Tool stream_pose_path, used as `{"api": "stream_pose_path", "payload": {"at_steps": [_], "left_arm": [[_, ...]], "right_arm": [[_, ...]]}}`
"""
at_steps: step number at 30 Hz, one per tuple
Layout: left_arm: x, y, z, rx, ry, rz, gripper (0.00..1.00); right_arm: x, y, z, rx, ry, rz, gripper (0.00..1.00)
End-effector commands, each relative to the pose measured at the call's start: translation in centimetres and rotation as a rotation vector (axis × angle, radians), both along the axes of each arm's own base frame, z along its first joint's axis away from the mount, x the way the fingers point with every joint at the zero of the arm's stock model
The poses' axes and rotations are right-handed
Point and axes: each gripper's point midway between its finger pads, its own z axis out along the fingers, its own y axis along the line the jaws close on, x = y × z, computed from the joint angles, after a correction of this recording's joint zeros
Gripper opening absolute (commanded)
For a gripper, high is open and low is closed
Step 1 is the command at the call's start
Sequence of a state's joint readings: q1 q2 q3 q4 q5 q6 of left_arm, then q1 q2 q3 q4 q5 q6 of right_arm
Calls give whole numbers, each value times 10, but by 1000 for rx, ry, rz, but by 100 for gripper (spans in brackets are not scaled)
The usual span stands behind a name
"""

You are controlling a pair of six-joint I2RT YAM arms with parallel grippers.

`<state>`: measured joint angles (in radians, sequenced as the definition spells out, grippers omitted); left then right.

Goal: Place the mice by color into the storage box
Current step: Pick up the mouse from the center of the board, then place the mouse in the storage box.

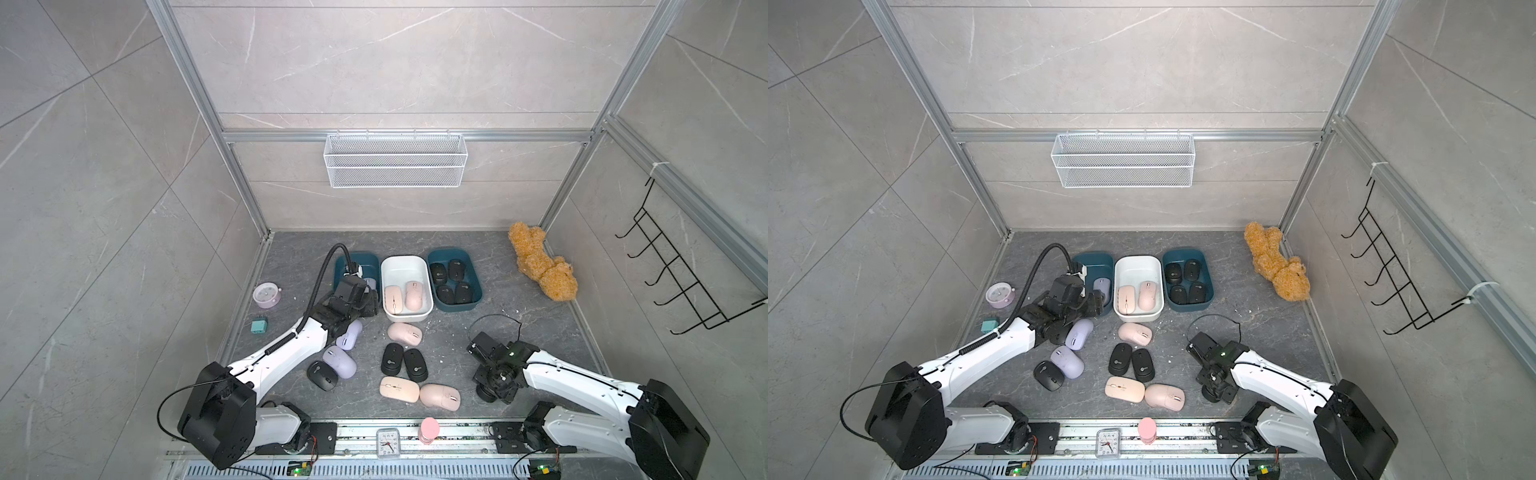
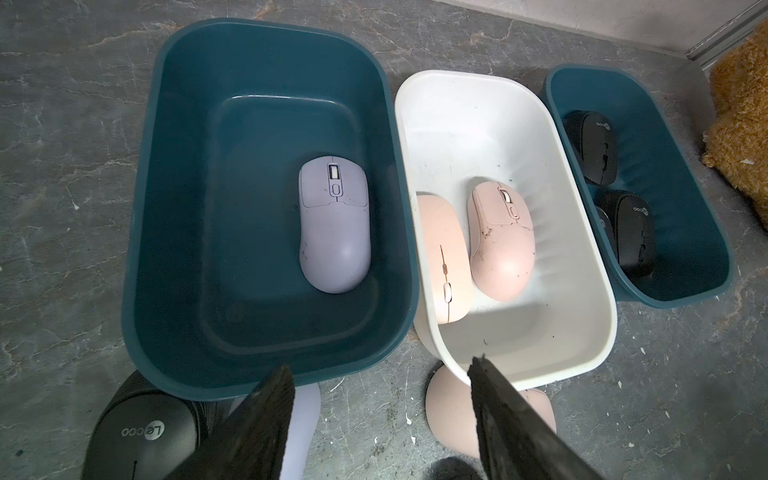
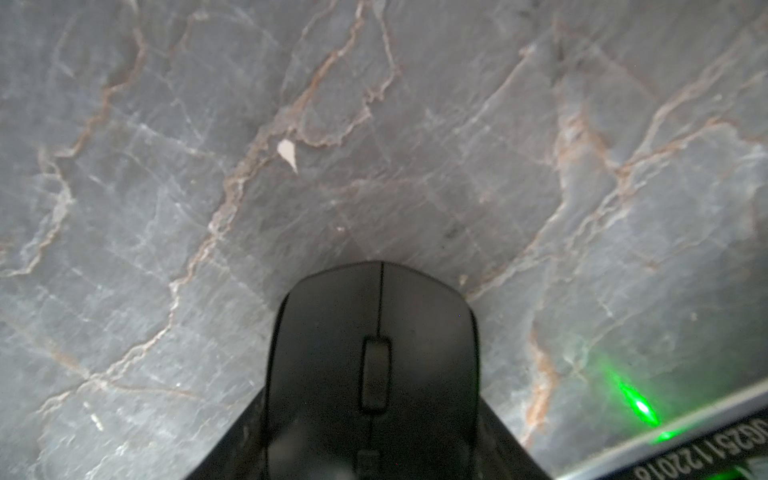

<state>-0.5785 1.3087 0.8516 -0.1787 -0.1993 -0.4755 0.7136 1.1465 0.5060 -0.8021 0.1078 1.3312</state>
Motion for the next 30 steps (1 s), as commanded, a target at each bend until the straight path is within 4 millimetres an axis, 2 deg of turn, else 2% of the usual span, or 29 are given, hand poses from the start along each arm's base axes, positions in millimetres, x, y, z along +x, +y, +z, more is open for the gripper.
{"api": "stream_pose_path", "payload": {"at_steps": [1,10,19,30], "left_arm": [[7,-4,11,-34,-15,7,69],[8,-8,11,-63,18,20,69],[10,-7,10,-57,54,42,69],[12,-7,19,-64,62,65,69]], "right_arm": [[17,7,2,5,-70,40,54],[47,10,41,-48,-196,156,55],[86,20,85,-102,-343,309,55],[159,55,137,34,-492,506,55]]}}
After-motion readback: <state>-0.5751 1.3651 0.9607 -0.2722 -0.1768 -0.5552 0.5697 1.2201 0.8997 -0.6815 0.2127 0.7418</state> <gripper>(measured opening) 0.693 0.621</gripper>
